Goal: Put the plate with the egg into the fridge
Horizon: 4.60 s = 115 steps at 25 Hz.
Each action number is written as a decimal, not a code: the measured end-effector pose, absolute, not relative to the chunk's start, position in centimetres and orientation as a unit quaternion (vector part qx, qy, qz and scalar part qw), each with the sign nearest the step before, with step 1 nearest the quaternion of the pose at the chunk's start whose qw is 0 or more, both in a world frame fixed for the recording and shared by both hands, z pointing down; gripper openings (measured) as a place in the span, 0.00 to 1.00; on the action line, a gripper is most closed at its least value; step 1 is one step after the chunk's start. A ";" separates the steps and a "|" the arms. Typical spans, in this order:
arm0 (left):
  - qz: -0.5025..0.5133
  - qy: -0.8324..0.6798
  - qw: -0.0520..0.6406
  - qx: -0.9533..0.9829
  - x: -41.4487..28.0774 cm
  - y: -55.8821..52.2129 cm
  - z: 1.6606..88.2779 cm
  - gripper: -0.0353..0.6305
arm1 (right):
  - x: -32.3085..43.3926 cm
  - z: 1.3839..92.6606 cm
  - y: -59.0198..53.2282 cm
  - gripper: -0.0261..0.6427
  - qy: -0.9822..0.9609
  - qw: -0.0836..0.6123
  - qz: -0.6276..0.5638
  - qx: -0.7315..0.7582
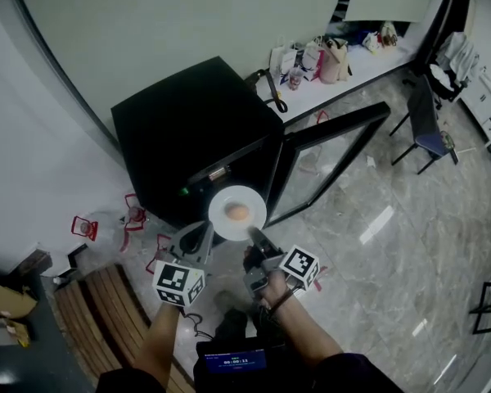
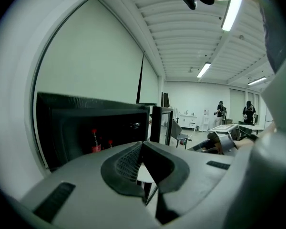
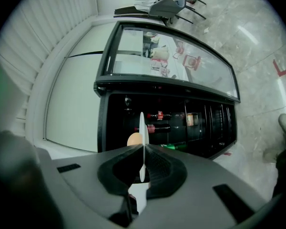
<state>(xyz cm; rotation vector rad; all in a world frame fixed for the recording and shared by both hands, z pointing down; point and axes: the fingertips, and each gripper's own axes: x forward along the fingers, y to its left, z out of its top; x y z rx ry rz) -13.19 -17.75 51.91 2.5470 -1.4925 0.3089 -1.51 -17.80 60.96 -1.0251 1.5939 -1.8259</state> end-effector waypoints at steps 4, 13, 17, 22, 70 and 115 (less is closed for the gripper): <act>0.114 -0.507 0.103 0.848 -13.2 -19.2 56.7 0.07 | -3.8 65.1 -20.3 0.06 0.597 0.260 -0.663 -0.370; 0.126 -0.542 0.137 0.820 -14.8 -23.4 66.2 0.07 | -7.1 75.6 -26.4 0.06 0.575 0.256 -0.676 -0.383; 0.120 -0.555 0.156 0.808 -15.9 -25.1 69.4 0.07 | -8.2 78.8 -29.1 0.06 0.567 0.264 -0.682 -0.380; 0.120 -0.563 0.159 0.802 -16.6 -26.9 71.8 0.07 | -9.6 80.8 -31.3 0.06 0.568 0.257 -0.681 -0.383; 0.063 -0.547 0.128 0.825 -8.5 -18.5 58.1 0.07 | -4.1 56.8 -19.1 0.05 0.895 0.046 -0.214 -0.390; 0.035 -0.481 0.066 0.874 -0.5 -20.4 51.2 0.07 | 22.8 49.1 -24.4 0.05 0.838 -0.055 0.050 -0.540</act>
